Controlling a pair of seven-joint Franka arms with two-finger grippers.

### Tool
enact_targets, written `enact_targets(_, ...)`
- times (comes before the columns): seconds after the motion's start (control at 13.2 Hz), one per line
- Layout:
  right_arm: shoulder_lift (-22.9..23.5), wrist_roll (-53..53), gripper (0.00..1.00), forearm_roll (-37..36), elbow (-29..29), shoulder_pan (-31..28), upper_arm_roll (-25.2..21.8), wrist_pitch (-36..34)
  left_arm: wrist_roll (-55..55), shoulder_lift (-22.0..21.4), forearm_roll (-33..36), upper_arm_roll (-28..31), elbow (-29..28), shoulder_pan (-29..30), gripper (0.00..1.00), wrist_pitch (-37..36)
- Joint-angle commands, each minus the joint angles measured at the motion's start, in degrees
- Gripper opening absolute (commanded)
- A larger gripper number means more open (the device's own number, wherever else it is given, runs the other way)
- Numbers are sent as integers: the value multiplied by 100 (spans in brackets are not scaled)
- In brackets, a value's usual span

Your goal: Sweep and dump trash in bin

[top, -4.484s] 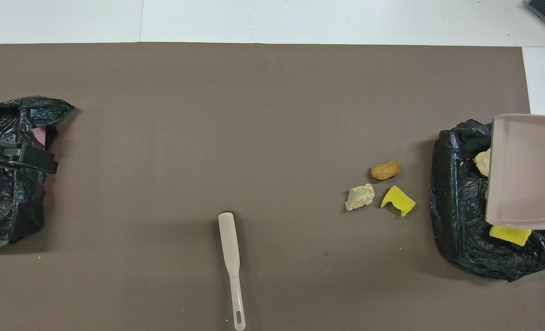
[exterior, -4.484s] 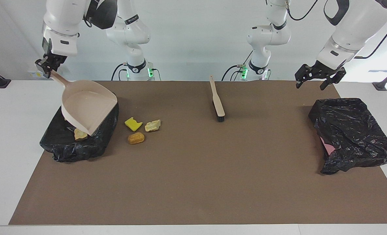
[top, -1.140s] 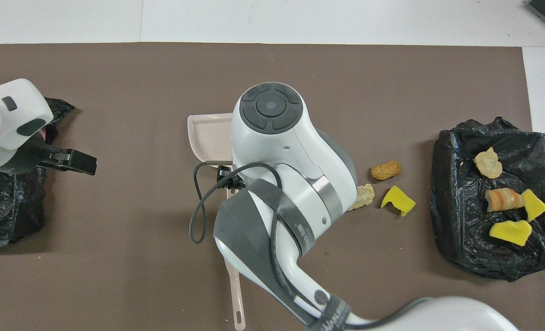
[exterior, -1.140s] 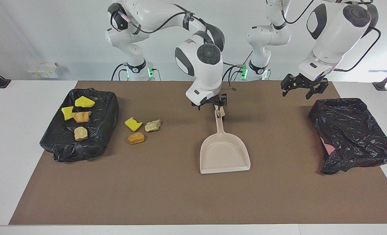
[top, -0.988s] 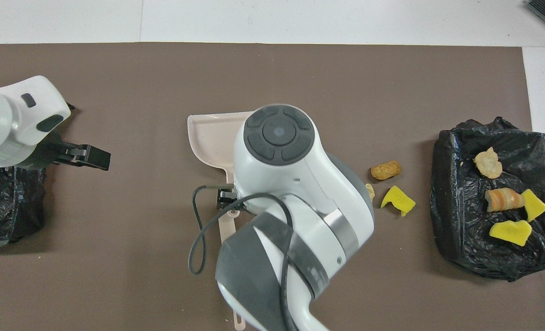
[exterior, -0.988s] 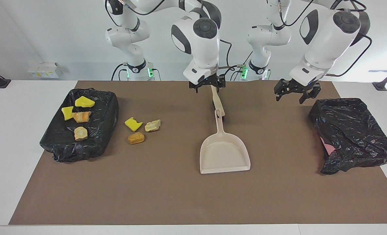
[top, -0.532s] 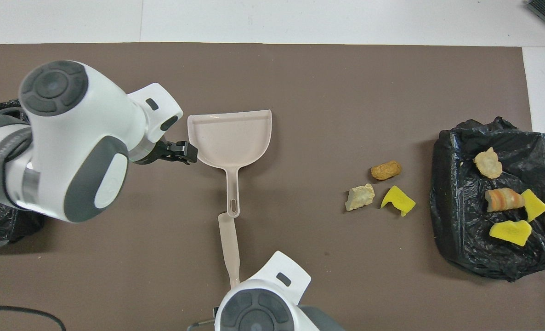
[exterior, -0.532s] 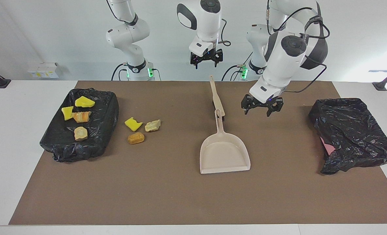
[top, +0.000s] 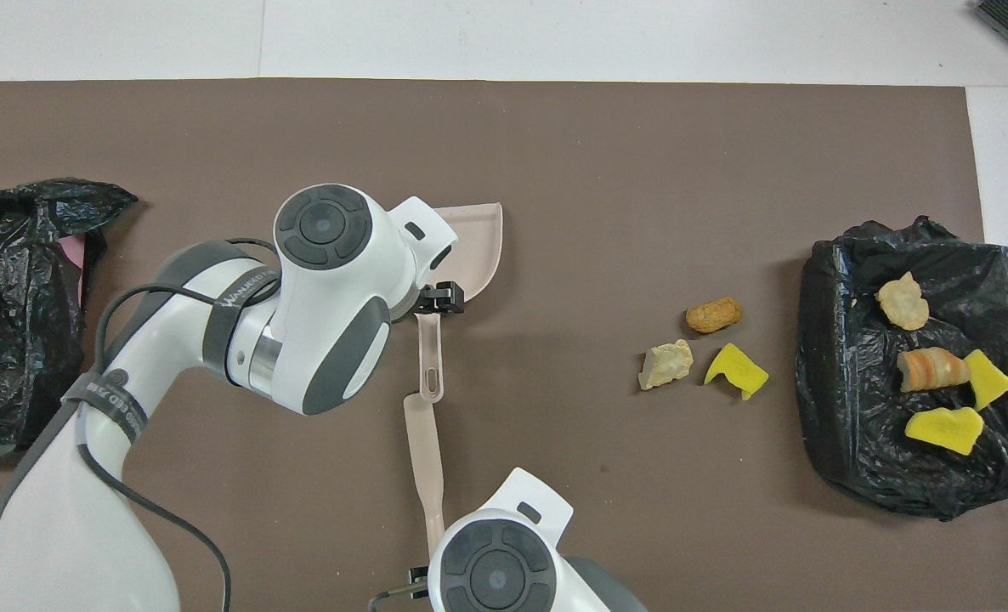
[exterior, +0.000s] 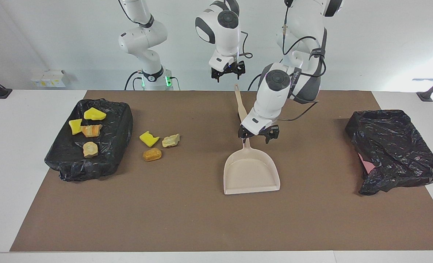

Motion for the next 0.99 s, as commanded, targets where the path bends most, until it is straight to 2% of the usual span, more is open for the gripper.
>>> enact_targets(0.0,53,-174,100,180,-111,53,-11,373,-124,-363,-1,94,-655,-158,100,335)
enact_targets(0.46,792,11,100,180,-137,563,-11,1218,-221,-451,-36,85,-1017,-273,100,607)
enact_targets(0.61,810,2,100,171,-207,563,-11,1307,-273,-486,-45,77,-1087,-273,75,617)
enact_targets(0.76,810,-59,100,171,-312,572,-11,1333,-291,-556,-54,77,-1246,-273,64,678)
enact_targets(0.84,784,-68,100,171,-383,633,-20,1350,-291,-557,-54,77,-1255,-273,48,713)
enact_targets(0.91,766,-68,100,171,-427,634,-11,1412,-283,-548,-54,77,-1229,-273,23,714)
